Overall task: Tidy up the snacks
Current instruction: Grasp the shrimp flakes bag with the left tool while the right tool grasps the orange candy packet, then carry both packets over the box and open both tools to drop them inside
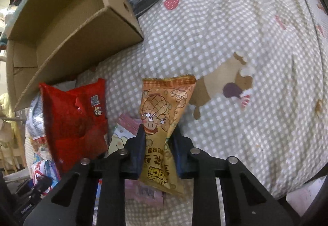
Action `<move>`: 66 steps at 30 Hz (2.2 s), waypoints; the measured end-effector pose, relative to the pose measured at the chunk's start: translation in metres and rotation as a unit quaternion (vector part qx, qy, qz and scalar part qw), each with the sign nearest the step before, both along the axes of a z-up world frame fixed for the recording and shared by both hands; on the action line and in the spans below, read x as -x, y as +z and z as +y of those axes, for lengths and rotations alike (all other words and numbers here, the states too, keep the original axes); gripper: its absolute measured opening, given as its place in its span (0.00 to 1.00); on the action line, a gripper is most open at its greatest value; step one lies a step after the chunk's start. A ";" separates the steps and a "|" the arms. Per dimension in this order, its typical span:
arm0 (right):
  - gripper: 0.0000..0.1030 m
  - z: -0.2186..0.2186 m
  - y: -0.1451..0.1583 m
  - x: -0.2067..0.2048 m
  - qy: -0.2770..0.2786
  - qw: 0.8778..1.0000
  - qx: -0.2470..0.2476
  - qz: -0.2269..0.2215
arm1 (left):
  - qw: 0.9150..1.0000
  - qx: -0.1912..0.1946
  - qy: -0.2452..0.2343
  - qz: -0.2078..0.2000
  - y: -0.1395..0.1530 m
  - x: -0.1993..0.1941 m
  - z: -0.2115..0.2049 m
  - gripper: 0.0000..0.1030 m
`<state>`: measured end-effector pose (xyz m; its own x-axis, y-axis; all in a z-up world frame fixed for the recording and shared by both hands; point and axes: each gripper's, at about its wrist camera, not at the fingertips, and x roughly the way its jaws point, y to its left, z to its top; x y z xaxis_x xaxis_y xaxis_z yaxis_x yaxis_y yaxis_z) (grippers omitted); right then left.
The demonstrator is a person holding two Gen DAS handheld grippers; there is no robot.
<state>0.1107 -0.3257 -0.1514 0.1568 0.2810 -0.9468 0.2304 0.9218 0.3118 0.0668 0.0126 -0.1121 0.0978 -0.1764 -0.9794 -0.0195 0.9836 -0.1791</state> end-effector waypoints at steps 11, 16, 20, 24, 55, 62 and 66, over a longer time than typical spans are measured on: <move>0.24 -0.051 0.103 0.046 -0.060 0.980 -0.077 -0.172 | 0.995 -0.012 0.037 -0.088 0.076 0.029 0.026 0.36; 0.24 -0.044 0.133 0.050 -0.029 0.968 -0.094 -0.232 | 0.990 -0.023 0.047 -0.131 0.110 -0.003 0.027 0.36; 0.24 -0.012 0.144 0.036 -0.010 0.963 -0.099 -0.251 | 0.986 -0.034 0.042 -0.160 0.123 -0.031 0.024 0.36; 0.24 0.009 0.148 0.013 0.011 0.961 -0.100 -0.258 | 0.983 -0.036 0.043 -0.173 0.127 -0.056 0.017 0.36; 0.24 0.066 0.076 -0.092 0.068 0.968 -0.066 -0.231 | 0.962 -0.081 0.002 -0.260 0.074 -0.161 -0.040 0.36; 0.24 0.074 0.067 -0.096 0.080 0.970 -0.053 -0.223 | 0.965 -0.078 -0.001 -0.250 0.064 -0.162 -0.042 0.37; 0.24 0.080 0.065 -0.099 0.092 0.969 -0.041 -0.225 | 0.967 -0.072 0.002 -0.243 0.060 -0.162 -0.040 0.38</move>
